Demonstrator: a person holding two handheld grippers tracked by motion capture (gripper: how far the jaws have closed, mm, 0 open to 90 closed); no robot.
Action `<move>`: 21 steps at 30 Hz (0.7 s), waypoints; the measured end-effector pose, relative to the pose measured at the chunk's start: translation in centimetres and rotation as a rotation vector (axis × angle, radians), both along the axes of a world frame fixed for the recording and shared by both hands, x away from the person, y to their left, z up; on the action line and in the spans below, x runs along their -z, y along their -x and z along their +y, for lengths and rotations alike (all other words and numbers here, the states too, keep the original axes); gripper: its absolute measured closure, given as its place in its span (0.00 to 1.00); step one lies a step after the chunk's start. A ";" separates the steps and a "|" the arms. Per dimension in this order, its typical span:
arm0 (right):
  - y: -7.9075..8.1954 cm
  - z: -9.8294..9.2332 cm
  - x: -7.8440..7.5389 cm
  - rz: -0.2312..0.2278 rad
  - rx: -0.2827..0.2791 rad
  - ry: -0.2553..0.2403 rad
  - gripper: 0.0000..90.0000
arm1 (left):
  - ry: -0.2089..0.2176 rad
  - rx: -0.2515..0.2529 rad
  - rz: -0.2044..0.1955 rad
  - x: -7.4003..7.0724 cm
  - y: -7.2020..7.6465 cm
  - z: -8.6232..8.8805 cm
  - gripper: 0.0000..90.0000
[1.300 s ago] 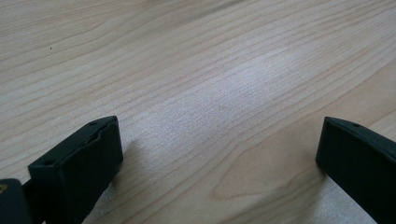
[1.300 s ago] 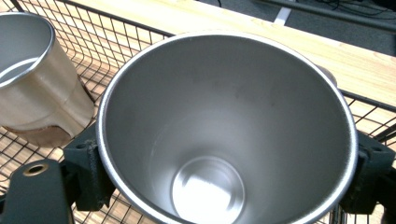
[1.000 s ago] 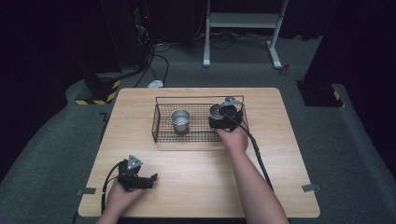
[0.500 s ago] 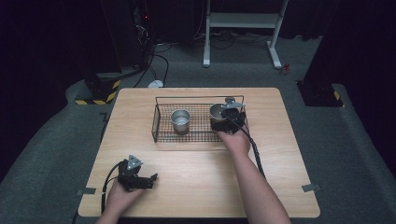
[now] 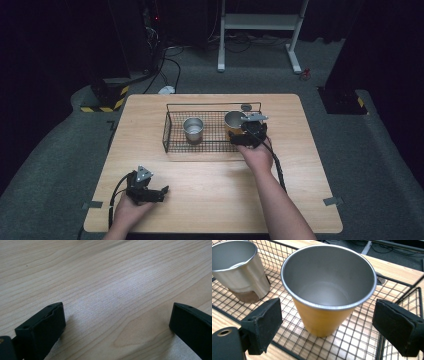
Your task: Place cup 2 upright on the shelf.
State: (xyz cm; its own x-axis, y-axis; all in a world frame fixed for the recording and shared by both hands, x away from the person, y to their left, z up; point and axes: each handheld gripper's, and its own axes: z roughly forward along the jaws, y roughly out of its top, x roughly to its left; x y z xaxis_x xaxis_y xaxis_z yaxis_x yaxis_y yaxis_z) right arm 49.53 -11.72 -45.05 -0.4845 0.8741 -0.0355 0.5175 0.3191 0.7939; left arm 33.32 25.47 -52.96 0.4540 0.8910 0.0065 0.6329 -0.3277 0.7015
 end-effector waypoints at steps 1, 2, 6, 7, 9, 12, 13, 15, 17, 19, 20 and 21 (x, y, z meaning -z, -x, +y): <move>0.2 -0.2 0.0 -0.005 0.000 -0.004 0.10 | 0.001 0.000 0.000 0.0 0.0 0.0 0.01; 0.6 -0.3 0.0 -0.006 0.004 -0.009 0.10 | 0.000 0.000 0.000 0.0 0.0 0.0 0.01; 1.8 -1.0 -0.2 -0.038 -0.010 -0.010 0.10 | 0.000 0.000 0.000 0.0 0.0 0.0 0.01; 2.3 -1.2 -0.2 -0.047 -0.009 -0.014 0.10 | 0.000 0.000 0.000 0.0 0.0 0.0 0.01; 3.2 -1.5 -0.2 -0.064 -0.018 -0.019 0.10 | 0.000 0.000 0.000 0.0 0.0 0.0 0.01; 4.7 -2.0 0.1 -0.075 -0.029 -0.029 0.10 | 0.000 -0.001 0.000 0.0 0.0 0.0 0.01; 5.2 -2.3 0.4 -0.083 -0.040 -0.025 0.10 | 0.000 -0.001 0.000 0.0 0.0 0.0 0.01; 6.6 -2.8 1.2 -0.072 -0.046 -0.025 0.10 | 0.000 -0.001 -0.001 0.0 0.0 0.0 0.01; 7.7 -3.4 2.1 -0.064 -0.053 -0.020 0.10 | 0.000 -0.001 -0.001 0.0 0.0 0.0 0.01; 9.0 -4.2 3.2 -0.037 -0.053 -0.019 0.10 | 0.000 -0.001 -0.001 0.0 0.0 0.0 0.01; 9.5 -4.5 3.5 -0.032 -0.054 -0.017 0.10 | 0.000 -0.001 -0.001 0.0 0.0 0.0 0.01; 10.1 -4.8 4.0 -0.018 -0.051 -0.017 0.10 | 0.000 -0.001 0.000 0.0 0.0 0.0 0.01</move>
State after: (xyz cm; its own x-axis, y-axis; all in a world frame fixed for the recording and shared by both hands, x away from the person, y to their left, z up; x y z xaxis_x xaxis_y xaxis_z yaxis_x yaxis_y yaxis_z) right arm 39.46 -16.54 -49.04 -0.5281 0.8487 -0.0300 0.4865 0.3313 0.8084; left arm 33.31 25.46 -52.97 0.4529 0.8915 0.0068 0.6330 -0.3269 0.7018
